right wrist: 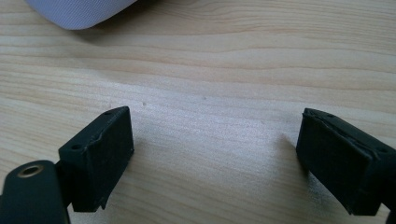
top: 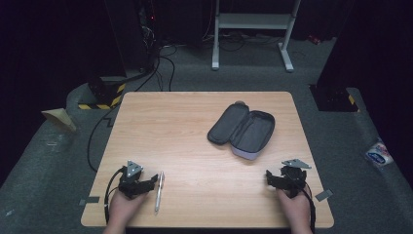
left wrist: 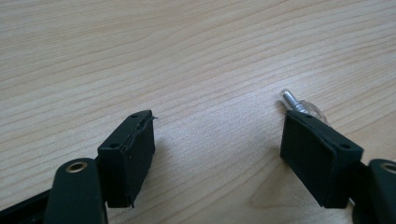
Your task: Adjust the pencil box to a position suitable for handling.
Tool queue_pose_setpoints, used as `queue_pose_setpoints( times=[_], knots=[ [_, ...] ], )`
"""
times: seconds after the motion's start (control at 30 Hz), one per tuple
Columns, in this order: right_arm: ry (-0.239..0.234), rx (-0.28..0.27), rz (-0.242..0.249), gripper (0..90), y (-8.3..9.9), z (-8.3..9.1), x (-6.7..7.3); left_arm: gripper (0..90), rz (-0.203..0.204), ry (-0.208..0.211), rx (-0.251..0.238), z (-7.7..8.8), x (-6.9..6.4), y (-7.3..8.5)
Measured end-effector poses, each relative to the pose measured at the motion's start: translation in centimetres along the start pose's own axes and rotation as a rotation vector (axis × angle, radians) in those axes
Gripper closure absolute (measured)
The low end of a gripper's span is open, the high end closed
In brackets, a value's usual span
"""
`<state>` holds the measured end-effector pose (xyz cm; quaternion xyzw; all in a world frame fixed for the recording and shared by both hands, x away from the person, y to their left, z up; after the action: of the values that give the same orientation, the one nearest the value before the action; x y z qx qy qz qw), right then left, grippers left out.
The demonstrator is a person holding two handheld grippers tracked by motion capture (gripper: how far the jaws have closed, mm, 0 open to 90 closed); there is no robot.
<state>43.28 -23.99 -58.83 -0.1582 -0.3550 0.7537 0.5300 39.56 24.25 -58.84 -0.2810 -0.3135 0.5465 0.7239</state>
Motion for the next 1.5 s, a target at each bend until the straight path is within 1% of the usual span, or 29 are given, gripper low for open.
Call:
queue_pose_setpoints(
  times=[0.07,0.23,0.37,0.43,0.47,0.5,0.53,0.57,0.6,0.67,0.7,0.73,0.83,0.9,0.93,0.97,1.0,1.03,1.07,1.1,1.13,1.17,1.2,1.27,1.3,1.37,1.4,1.47,1.5],
  knots=[
    [0.002,-0.001,-0.004,10.8,0.1,0.0,0.1,26.1,0.000,-0.001,-0.001,0.0,0.0,0.0],
    [-0.007,0.000,0.009,10.8,0.5,0.4,0.3,26.2,0.003,0.002,0.002,-0.1,0.0,0.0],
    [-0.011,0.000,0.012,10.9,0.6,0.5,0.6,28.2,-0.003,-0.025,-0.007,0.0,-0.1,-0.1],
    [-0.012,0.001,0.013,10.9,0.6,0.5,0.6,28.2,0.011,-0.032,-0.003,0.0,-0.1,-0.1],
    [-0.012,0.000,0.015,10.9,0.6,0.5,0.6,28.6,0.030,-0.029,0.003,0.1,-0.1,0.1],
    [-0.013,0.000,0.020,10.9,0.6,0.5,0.6,29.0,0.039,-0.036,0.003,0.2,-0.1,0.2],
    [-0.019,0.005,0.016,10.9,0.7,0.6,0.8,29.5,0.036,-0.041,0.003,0.6,-0.2,0.4],
    [-0.021,0.005,0.027,11.1,0.7,0.6,0.7,29.7,0.036,-0.041,0.003,0.6,-0.2,0.4],
    [-0.021,0.005,0.027,11.1,0.7,0.6,0.7,29.7,0.024,-0.032,0.000,0.8,-0.3,0.5],
    [-0.024,0.003,0.032,12.5,0.7,0.6,0.8,29.6,-0.006,0.008,-0.005,0.9,-0.8,0.6],
    [-0.027,0.000,0.028,12.8,0.7,0.6,0.9,28.5,-0.012,0.021,-0.007,1.0,-0.9,0.6],
    [-0.026,0.000,0.036,13.5,0.7,0.6,0.8,27.8,-0.017,0.025,-0.008,1.0,-0.9,0.6],
    [-0.026,-0.003,0.033,13.7,0.7,0.6,0.8,27.8,-0.016,0.026,-0.007,1.0,-0.9,0.6],
    [-0.029,-0.009,0.031,19.3,0.7,0.7,1.0,27.7,-0.016,0.029,-0.007,1.0,-0.9,0.6],
    [-0.034,-0.013,0.044,23.0,0.6,0.7,1.0,27.4,-0.016,0.029,-0.007,1.0,-0.9,0.6],
    [-0.040,-0.019,0.051,31.5,0.7,0.8,1.2,27.0,-0.021,0.034,-0.005,1.0,-1.0,0.7],
    [-0.047,-0.028,0.068,45.3,0.7,1.0,1.3,27.0,-0.023,0.036,-0.007,1.0,-1.0,0.6],
    [-0.047,-0.028,0.068,45.3,0.7,1.0,1.3,27.0,-0.026,0.040,-0.008,1.0,-1.0,0.6],
    [-0.079,-0.036,0.088,48.1,0.8,1.3,1.6,27.0,-0.029,0.044,-0.007,1.0,-1.0,0.6],
    [-0.111,-0.056,0.082,46.9,0.5,1.4,2.0,26.9,-0.030,0.045,-0.008,1.0,-1.0,0.6],
    [-0.121,-0.062,0.073,46.9,0.4,1.5,2.3,26.9,-0.031,0.046,-0.008,0.9,-1.0,0.6],
    [-0.121,-0.062,0.073,46.9,0.4,1.5,2.3,26.9,-0.031,0.046,-0.008,0.9,-1.0,0.6],
    [-0.113,-0.073,0.101,47.1,0.0,1.6,2.8,26.9,-0.030,0.048,-0.008,0.9,-1.1,0.6],
    [-0.111,-0.096,0.117,47.2,-0.6,1.7,3.4,27.2,-0.030,0.048,-0.008,0.9,-1.1,0.5],
    [-0.111,-0.096,0.117,47.2,-0.6,1.7,3.4,27.2,-0.029,0.050,-0.006,0.8,-1.0,0.5],
    [-0.123,-0.120,0.118,46.8,-1.5,1.7,4.1,27.2,-0.030,0.049,-0.006,0.8,-1.0,0.5],
    [-0.127,-0.131,0.127,46.8,-2.4,1.5,4.5,27.2,-0.030,0.048,-0.007,0.8,-1.0,0.5],
    [-0.132,-0.135,0.136,46.4,-3.3,1.2,4.8,27.2,-0.030,0.048,-0.008,0.8,-1.0,0.5],
    [-0.137,-0.137,0.133,46.3,-3.6,1.1,5.0,27.3,-0.030,0.048,-0.007,0.8,-1.0,0.5]
  ],
)
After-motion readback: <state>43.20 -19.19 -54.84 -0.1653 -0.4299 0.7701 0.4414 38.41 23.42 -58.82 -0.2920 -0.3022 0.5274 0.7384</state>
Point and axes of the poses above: each handheld gripper's, and its own axes: z roughly backward along the jaws, y roughly out of its underside, x roughly to its left, the point moved 9 cm from there along -z, roughly forward along the jaws, and after that the axes turned 12 degrees about -y, right-handed, at the moved point
